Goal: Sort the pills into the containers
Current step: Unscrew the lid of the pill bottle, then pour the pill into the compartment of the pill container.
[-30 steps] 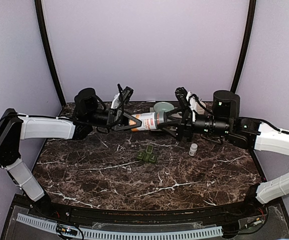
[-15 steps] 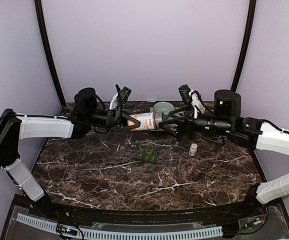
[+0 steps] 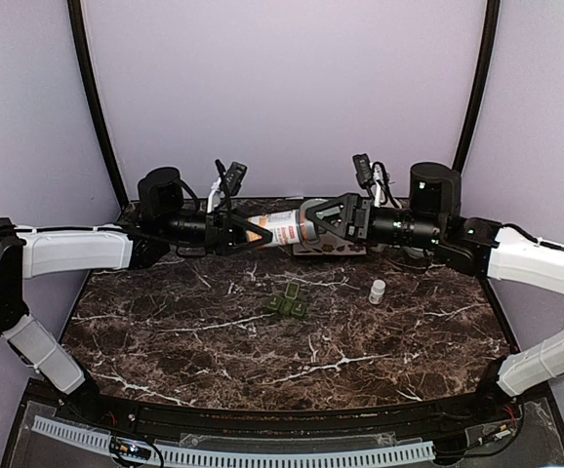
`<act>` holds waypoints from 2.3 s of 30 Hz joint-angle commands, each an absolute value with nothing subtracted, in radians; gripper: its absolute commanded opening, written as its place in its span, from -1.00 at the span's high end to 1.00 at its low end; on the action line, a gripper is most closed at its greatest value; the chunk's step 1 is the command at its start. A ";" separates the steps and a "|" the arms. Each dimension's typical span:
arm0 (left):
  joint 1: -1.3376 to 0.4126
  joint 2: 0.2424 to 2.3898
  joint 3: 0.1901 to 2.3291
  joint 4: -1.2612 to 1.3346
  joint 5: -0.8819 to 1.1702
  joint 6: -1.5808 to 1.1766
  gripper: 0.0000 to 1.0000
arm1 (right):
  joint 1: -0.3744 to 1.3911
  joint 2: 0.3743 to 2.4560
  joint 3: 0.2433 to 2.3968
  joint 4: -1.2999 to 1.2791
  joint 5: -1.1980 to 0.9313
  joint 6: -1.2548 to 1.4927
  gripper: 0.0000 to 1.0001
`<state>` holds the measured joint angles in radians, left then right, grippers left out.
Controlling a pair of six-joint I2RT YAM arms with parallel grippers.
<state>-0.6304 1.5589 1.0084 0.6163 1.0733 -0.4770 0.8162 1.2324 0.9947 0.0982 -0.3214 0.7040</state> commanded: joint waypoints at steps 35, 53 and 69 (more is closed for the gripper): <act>-0.621 1.567 1.045 0.773 1.190 -0.691 0.94 | 0.811 1.157 0.909 0.164 -0.321 0.058 0.83; -0.583 1.512 0.877 0.776 1.025 -0.569 0.95 | 0.810 1.101 0.865 0.159 -0.124 0.162 0.83; -0.584 1.505 0.643 0.843 0.783 -0.524 1.00 | 0.811 1.053 0.793 0.172 -0.055 0.206 0.84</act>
